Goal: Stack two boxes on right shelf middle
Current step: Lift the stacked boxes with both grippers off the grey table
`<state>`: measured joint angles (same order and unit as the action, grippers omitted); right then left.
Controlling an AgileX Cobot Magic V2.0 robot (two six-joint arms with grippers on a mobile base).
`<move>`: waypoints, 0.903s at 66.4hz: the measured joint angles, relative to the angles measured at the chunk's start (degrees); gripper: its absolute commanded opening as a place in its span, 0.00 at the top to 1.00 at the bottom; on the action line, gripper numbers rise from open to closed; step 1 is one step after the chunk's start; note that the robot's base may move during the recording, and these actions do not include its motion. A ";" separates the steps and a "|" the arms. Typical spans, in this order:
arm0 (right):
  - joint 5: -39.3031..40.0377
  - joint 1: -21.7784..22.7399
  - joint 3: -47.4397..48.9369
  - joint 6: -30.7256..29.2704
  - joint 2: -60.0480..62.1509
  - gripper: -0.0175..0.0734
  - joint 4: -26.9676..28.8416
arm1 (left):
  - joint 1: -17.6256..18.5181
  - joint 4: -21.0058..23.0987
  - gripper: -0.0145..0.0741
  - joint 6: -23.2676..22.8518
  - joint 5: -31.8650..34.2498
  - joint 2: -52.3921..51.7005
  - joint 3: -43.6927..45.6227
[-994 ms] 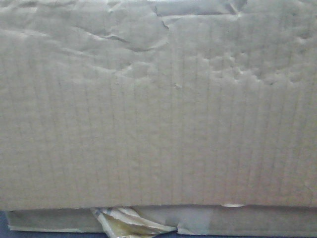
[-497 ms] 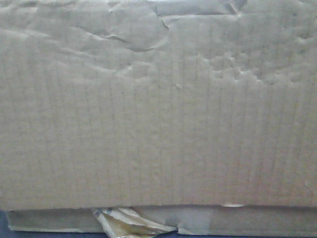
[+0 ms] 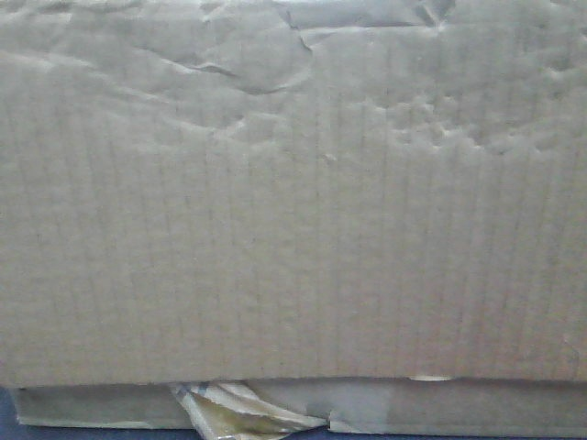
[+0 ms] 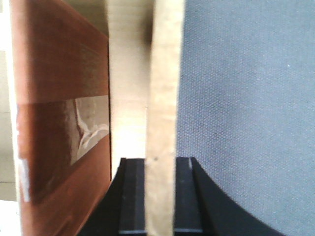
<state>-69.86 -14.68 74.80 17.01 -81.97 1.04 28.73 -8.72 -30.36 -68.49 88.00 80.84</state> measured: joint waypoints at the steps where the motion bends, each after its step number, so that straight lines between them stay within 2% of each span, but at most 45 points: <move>1: 0.00 -0.15 0.00 0.00 0.00 0.99 0.02 | 0.00 0.00 0.96 0.05 0.00 0.00 0.00; 12: 0.00 -1.40 0.00 0.00 0.63 0.99 -1.95 | 0.00 -0.54 0.96 -0.77 0.00 0.00 0.11; 22: 0.67 -2.88 0.00 1.01 2.62 0.99 -3.78 | 0.76 -4.63 0.96 -3.39 -0.21 -0.61 2.50; 41: 7.88 -3.35 3.02 3.43 4.08 0.99 -8.36 | 0.98 -11.01 0.96 -4.09 0.98 -1.67 9.67; 60: 15.07 -3.35 7.65 9.67 4.08 0.99 -11.10 | 0.98 -16.26 0.96 -5.62 3.11 -2.29 13.67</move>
<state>-54.78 -18.03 82.45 26.67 -77.89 -10.06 29.70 -24.97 -35.98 -65.38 85.71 94.51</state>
